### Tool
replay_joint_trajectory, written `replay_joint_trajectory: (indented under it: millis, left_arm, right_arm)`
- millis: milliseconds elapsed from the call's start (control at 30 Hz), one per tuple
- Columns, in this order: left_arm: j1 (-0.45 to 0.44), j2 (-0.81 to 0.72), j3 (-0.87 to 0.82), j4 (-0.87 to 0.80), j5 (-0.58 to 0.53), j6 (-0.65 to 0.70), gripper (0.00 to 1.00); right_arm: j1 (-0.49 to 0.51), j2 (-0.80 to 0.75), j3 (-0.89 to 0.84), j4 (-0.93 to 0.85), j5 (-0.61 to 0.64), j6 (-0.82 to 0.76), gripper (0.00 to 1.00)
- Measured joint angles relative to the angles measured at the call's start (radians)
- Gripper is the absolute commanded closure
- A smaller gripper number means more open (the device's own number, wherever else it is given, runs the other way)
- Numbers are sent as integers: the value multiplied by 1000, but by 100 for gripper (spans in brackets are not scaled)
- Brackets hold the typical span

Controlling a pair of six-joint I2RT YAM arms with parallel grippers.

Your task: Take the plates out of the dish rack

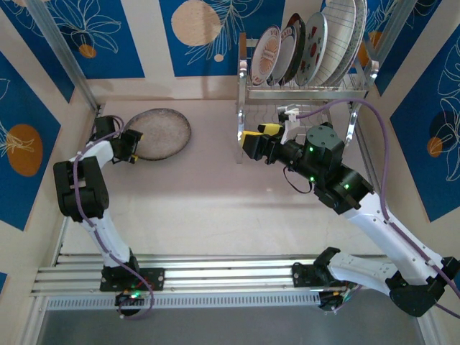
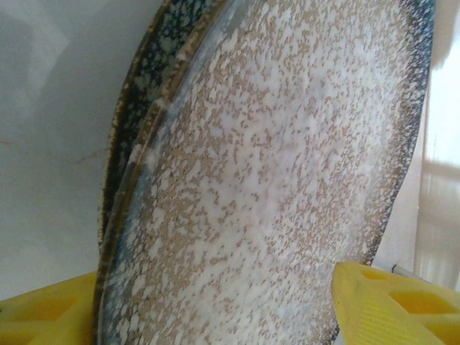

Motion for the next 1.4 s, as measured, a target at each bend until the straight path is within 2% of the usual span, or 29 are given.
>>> replay_joint_trajectory:
  millis: [533,1133,1400]
  left_arm:
    - [0,82,145,-180,-19,32,23]
    - [-2,166,304,-312,-59,77,22]
    - [-4,174,322,-336,-62,95,20]
  right_arm:
    - [0,0,1,-19,0,12,30]
    - [0,0,1,-27,0,19,30]
    - [0,-1,1,-28,0,18,30]
